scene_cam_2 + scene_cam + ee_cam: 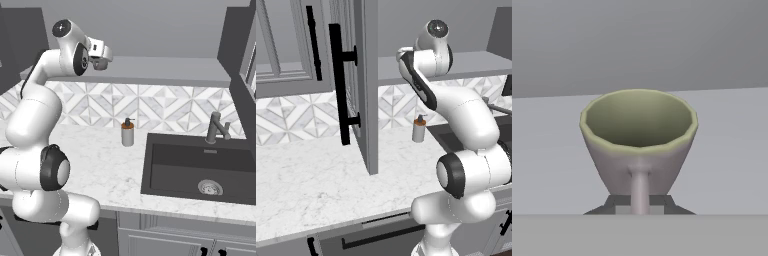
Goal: Gather all objects into one cabinet and sort the glasses and bowls to opposite sides.
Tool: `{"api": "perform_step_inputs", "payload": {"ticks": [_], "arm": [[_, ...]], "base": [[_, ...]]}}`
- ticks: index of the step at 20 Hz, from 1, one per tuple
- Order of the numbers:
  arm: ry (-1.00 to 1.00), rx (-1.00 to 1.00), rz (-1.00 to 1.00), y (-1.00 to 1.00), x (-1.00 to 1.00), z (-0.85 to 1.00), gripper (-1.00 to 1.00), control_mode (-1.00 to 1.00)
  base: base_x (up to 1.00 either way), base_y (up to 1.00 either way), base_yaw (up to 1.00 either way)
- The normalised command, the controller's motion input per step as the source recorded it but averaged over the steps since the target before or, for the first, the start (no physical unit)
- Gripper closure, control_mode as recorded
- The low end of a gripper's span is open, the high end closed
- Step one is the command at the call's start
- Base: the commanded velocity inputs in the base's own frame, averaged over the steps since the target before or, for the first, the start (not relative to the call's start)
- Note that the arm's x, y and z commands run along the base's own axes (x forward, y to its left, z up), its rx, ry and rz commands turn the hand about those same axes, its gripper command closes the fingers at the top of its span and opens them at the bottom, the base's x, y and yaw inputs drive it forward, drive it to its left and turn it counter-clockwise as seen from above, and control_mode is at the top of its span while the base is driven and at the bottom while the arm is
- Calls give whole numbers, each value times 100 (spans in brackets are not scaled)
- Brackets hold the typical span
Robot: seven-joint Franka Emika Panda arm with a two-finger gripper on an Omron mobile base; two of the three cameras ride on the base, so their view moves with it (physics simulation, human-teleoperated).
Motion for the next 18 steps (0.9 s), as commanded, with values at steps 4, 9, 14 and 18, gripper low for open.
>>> {"api": "perform_step_inputs", "payload": {"ticks": [4,9,14,18], "arm": [[0,0,1,0,-6,0,100,-100],[-2,0,9,0,-70,0,100,-100],[-5,0,15,-8,-99,0,100,-100],[-4,-9,17,-3,-100,2,100,-100]], "base": [[0,0,0],[0,0,0],[0,0,0],[0,0,0]]}}
